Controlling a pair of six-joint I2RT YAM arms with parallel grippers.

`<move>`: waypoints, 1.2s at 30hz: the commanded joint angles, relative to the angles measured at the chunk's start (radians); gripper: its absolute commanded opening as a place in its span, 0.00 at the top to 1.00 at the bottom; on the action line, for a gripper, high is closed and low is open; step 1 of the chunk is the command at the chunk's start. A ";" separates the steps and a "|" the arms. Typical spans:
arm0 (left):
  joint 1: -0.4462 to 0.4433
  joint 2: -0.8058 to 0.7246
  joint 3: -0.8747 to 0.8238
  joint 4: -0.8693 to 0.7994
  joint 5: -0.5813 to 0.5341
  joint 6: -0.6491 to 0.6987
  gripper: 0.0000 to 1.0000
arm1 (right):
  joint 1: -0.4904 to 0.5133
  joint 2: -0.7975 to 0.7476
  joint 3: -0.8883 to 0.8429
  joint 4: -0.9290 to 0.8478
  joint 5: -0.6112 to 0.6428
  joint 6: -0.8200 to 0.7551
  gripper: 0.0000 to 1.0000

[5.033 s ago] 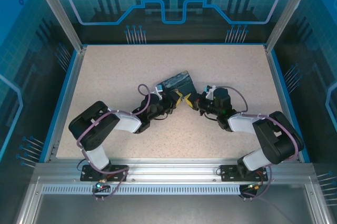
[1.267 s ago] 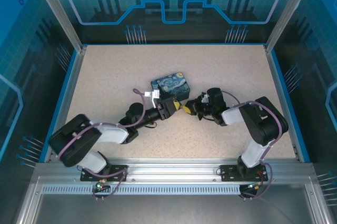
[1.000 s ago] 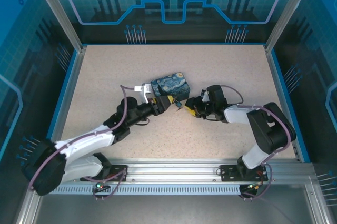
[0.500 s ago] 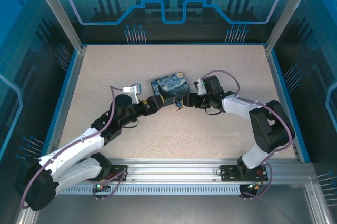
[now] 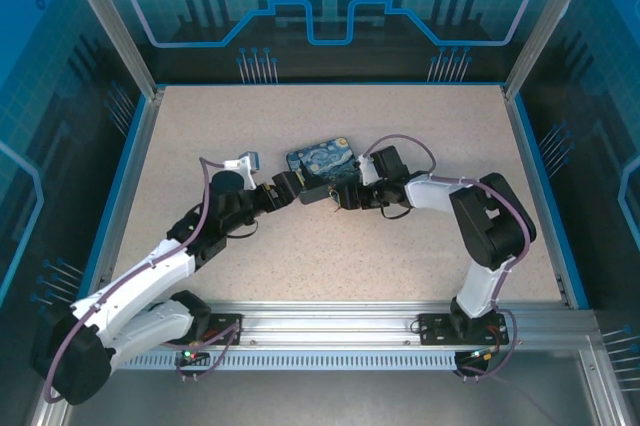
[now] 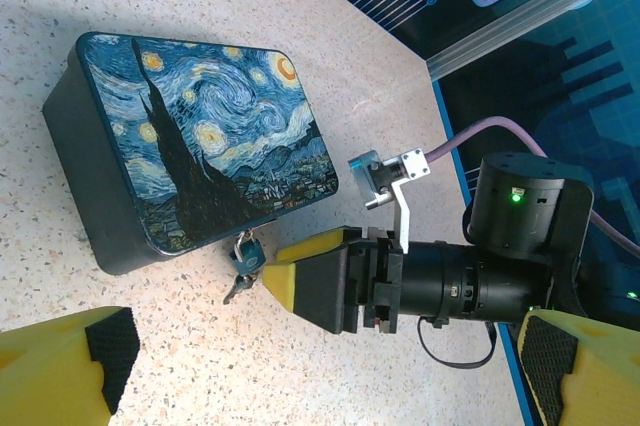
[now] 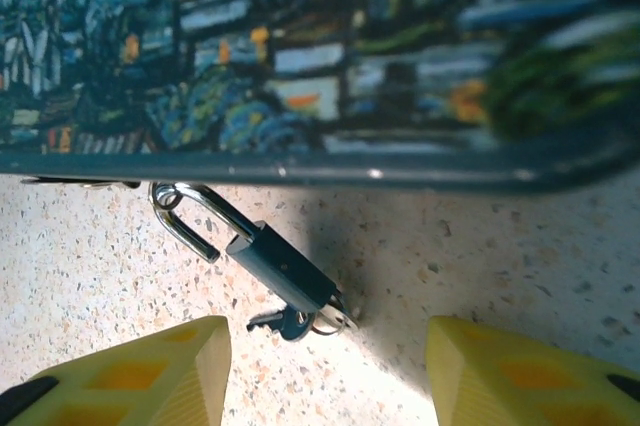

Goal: Unlock a padlock with a key

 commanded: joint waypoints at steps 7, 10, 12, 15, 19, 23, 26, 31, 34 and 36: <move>0.025 0.022 -0.007 0.027 0.047 -0.036 0.01 | 0.012 0.072 0.061 0.032 -0.070 -0.046 0.50; 0.032 0.034 -0.010 0.044 0.062 -0.045 0.01 | 0.012 0.078 0.065 0.038 -0.089 -0.047 0.51; 0.032 0.039 -0.015 0.053 0.062 -0.050 0.01 | 0.012 0.082 0.065 0.045 -0.105 -0.046 0.54; 0.036 0.041 -0.031 0.079 0.064 -0.066 0.01 | 0.012 0.088 0.060 0.053 -0.120 -0.043 0.62; 0.039 0.048 -0.037 0.087 0.072 -0.071 0.01 | 0.011 0.087 0.042 0.071 -0.129 -0.031 0.72; 0.043 0.050 -0.038 0.092 0.077 -0.074 0.01 | 0.012 0.087 0.034 0.081 -0.141 -0.019 0.74; 0.044 0.049 -0.040 0.096 0.077 -0.077 0.01 | 0.013 0.082 0.026 0.089 -0.147 -0.013 0.73; 0.047 0.049 -0.044 0.106 0.081 -0.084 0.01 | 0.016 0.062 0.010 0.090 -0.133 -0.008 0.69; 0.050 0.050 -0.049 0.116 0.084 -0.091 0.01 | 0.019 0.056 0.004 0.088 -0.122 -0.006 0.69; 0.050 0.052 -0.050 0.121 0.085 -0.095 0.01 | 0.022 0.058 0.002 0.085 -0.119 -0.004 0.69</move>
